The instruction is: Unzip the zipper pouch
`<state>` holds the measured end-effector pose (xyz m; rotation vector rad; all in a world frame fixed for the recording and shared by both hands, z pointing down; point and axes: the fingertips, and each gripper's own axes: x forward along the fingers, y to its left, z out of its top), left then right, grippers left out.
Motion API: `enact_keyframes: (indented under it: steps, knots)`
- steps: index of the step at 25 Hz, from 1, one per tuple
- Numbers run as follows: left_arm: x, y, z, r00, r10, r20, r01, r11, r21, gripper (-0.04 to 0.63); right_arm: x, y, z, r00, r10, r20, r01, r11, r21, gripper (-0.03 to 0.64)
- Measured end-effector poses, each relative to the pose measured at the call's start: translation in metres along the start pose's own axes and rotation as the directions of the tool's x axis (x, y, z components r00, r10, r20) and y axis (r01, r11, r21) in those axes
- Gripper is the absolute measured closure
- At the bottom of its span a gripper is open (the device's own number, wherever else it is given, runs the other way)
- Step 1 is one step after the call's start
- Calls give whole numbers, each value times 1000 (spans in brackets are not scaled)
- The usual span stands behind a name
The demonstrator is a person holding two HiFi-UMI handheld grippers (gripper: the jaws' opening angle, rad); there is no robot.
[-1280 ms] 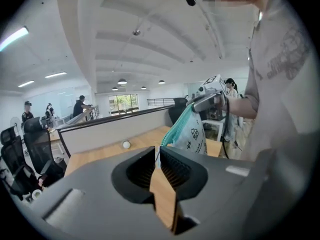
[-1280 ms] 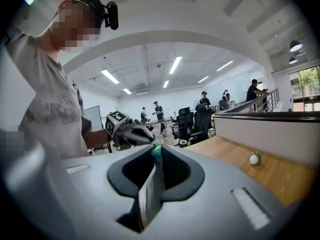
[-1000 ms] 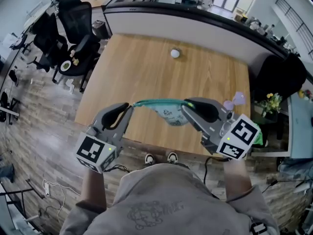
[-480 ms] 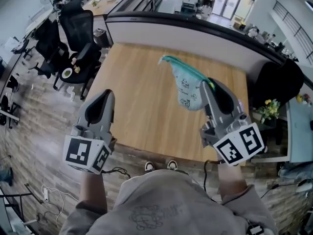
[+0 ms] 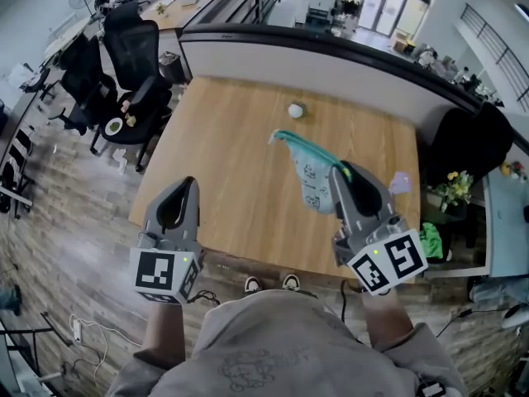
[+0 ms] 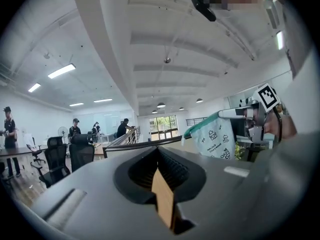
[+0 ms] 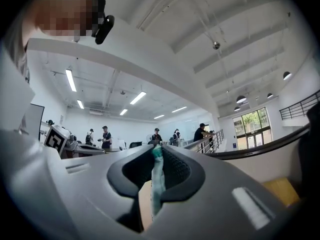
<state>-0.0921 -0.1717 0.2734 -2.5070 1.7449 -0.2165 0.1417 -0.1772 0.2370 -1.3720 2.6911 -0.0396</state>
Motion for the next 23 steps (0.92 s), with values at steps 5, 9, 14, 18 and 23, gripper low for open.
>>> enact_keyframes:
  steps: [5,9,14,18,23]
  knots:
    - [-5,-4,-35,998,-1,-65,-4,998,-65,597,-1,7,-42,996,11,-92,-9,1000,22,566]
    - [-7,-7,-47,996,-9,-93,1,996,-87,597,-3,11,-54,992,29,-119,-23,999,47,566]
    - [-11,-5,-47,995,-9,-99,1,996,-84,597,-2,17,-52,992,44,-114,-39,998,48,566]
    - [-13,-8,-44,996,-13,-91,5,996,-87,597,-3,19,-51,992,53,-114,-48,998,47,566]
    - [-14,-11,-41,996,-24,-89,16,996,-88,597,-4,23,-51,991,61,-117,-56,997,49,566]
